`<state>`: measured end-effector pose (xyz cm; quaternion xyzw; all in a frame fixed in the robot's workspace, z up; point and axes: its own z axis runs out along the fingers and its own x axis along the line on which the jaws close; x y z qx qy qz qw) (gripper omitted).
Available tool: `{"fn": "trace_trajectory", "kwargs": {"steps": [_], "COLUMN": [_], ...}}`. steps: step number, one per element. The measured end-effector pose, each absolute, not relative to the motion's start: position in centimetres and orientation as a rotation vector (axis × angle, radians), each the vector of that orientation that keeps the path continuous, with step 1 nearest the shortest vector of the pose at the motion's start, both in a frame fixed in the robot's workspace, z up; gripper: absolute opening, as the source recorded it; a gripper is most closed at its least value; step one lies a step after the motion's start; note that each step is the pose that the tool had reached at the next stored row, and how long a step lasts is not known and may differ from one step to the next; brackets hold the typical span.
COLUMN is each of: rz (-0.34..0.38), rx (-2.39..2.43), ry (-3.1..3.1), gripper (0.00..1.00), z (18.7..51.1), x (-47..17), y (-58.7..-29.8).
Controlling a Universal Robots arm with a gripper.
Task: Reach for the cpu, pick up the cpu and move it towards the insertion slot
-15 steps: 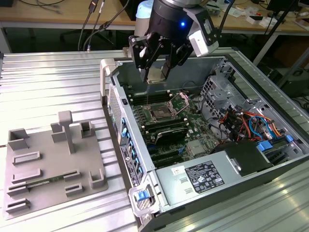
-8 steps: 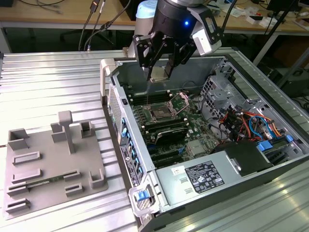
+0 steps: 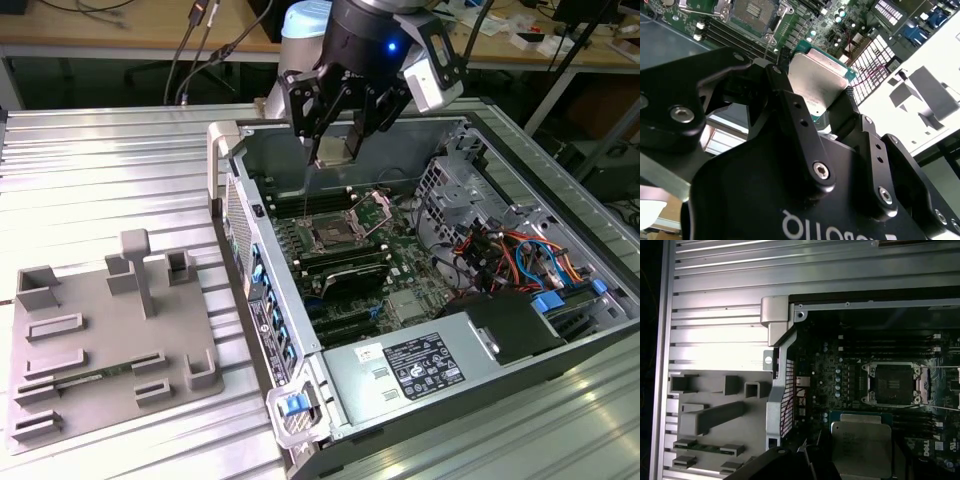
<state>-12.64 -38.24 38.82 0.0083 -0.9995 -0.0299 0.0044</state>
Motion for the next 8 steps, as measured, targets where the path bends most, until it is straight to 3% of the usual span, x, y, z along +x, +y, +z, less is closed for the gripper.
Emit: {"fn": "trace_trajectory", "kwargs": {"steps": [8], "rz": [-0.094], "rx": [0.026], "ry": [-3.131], "gripper": [0.55], "z": [38.82], "x": [-11.91], "y": [-38.01]}}
